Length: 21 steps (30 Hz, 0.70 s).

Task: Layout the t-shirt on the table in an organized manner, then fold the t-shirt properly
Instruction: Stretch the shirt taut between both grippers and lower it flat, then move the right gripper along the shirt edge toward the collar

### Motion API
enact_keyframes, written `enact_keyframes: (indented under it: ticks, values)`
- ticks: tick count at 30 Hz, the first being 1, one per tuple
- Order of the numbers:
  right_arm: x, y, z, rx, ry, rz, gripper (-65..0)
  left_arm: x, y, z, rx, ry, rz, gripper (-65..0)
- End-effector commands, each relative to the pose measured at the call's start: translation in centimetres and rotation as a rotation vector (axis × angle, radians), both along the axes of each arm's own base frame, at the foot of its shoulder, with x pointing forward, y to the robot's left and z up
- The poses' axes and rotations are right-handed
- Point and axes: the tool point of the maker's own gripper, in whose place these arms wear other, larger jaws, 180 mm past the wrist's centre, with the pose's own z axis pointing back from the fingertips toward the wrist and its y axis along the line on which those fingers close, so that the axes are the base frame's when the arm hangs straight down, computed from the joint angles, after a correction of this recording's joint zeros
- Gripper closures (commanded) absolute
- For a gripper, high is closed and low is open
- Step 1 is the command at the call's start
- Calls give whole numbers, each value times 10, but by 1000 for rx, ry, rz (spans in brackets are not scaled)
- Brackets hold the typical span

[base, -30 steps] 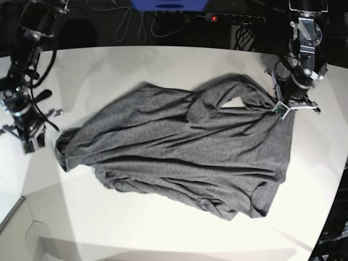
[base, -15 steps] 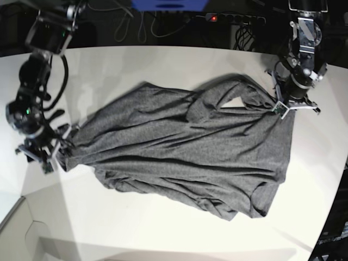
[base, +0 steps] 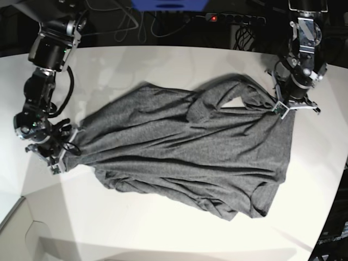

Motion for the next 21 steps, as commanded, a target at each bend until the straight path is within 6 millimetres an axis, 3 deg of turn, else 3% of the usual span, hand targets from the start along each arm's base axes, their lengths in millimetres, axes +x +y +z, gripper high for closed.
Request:
enact_keyframes:
  ticks: [1, 4, 5, 9, 18, 21]
  values:
    - [14, -3, 20, 0, -69, 0, -144, -2, 5, 0, 19, 17, 1, 0]
    - [15, -3, 21, -1, -72, 0, -9, -2, 4, -1, 18, 18, -1, 0]
    - [15, -4, 22, -2, -75, -4, 0, -2, 4, -1, 18, 18, -1, 0]
    - [11, -19, 33, -39, -99, -18, 0, -2, 6, 0, 20, 17, 1, 0]
    - [-29, -58, 67, -110, -192, -148, 0, 0, 7, 2, 24, 10, 1, 0]
    - [-49, -61, 62, -133, -172, -156, 0, 0, 7, 2, 24, 10, 1, 0]
